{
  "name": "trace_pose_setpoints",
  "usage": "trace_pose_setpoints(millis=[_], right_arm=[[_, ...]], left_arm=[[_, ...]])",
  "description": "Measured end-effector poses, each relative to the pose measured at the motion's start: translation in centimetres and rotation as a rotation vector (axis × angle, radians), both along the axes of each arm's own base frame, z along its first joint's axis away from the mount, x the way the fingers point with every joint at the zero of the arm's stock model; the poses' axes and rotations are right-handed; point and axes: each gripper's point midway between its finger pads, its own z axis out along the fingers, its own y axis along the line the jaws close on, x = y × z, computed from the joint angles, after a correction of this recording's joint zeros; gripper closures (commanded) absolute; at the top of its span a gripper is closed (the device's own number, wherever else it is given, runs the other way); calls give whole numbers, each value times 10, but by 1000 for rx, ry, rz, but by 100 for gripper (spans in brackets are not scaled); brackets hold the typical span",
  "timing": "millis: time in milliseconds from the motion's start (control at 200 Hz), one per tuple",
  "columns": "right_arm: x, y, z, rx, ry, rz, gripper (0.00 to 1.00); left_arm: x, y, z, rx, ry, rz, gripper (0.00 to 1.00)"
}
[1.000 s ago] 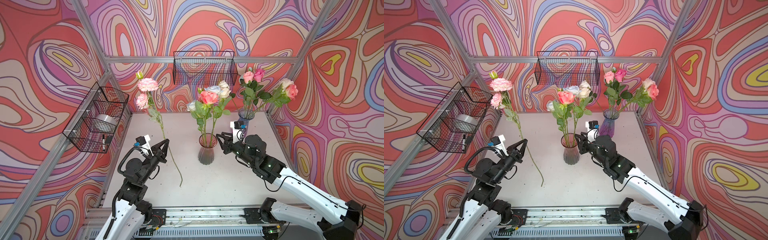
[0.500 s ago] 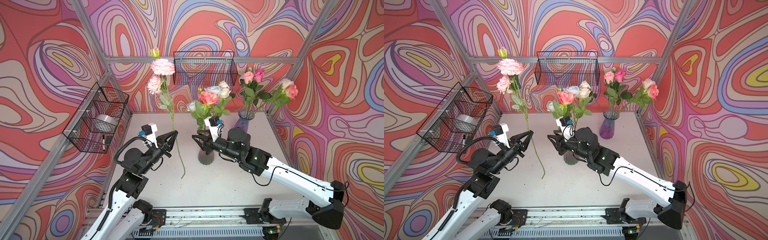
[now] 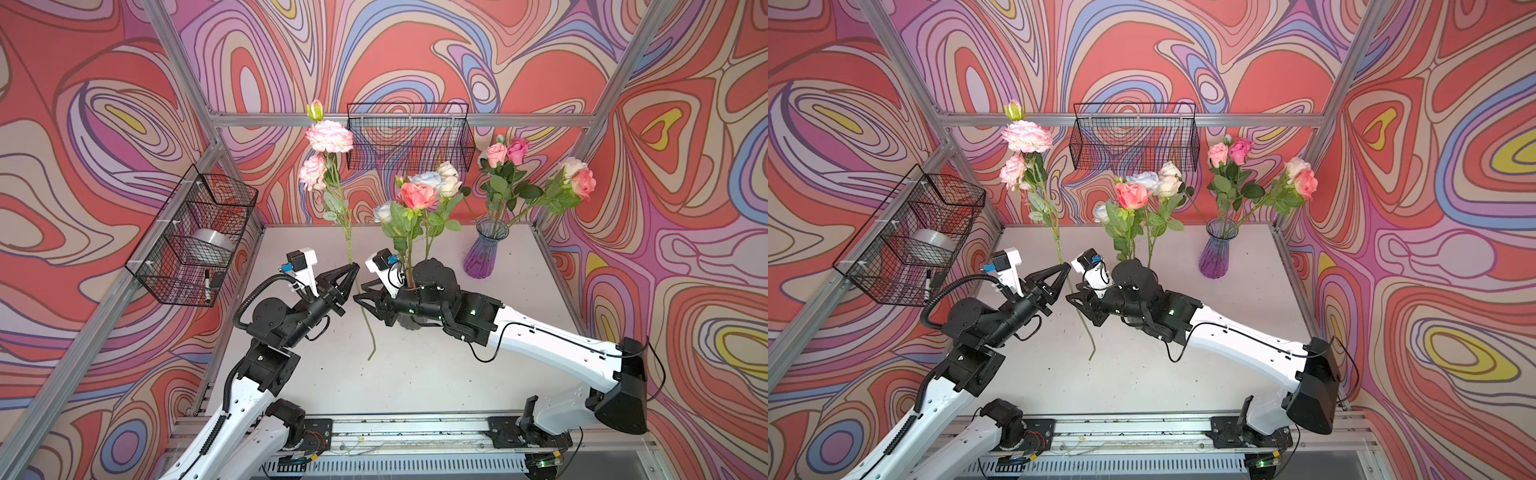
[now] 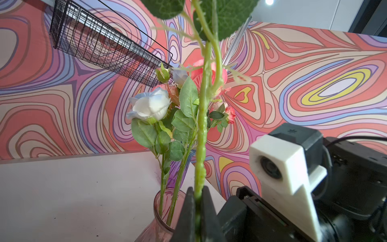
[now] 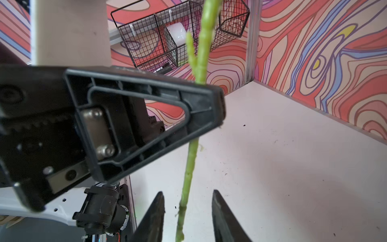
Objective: Arrange the flowers into the vase
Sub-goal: 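Close the right gripper on the stem and open the left gripper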
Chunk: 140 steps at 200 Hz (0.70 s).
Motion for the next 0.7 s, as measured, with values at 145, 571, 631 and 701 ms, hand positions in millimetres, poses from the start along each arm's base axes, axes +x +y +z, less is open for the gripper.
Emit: trace_pose_setpoints(millis=[145,571,631,701], right_arm=[[3,1,2,15,6,-14,79],[9,18,-4,57,49,-16,100],[8,19,-2,62,44,-14,100],[8,19,-1,69,38,-14,100]], left_arm=[[-1,1,-10,-5,19,-2,100],[-4,5,-17,-12,26,14,97],[-5,6,-15,-15,18,16,83],[-9,7,-13,-17,7,17,64]])
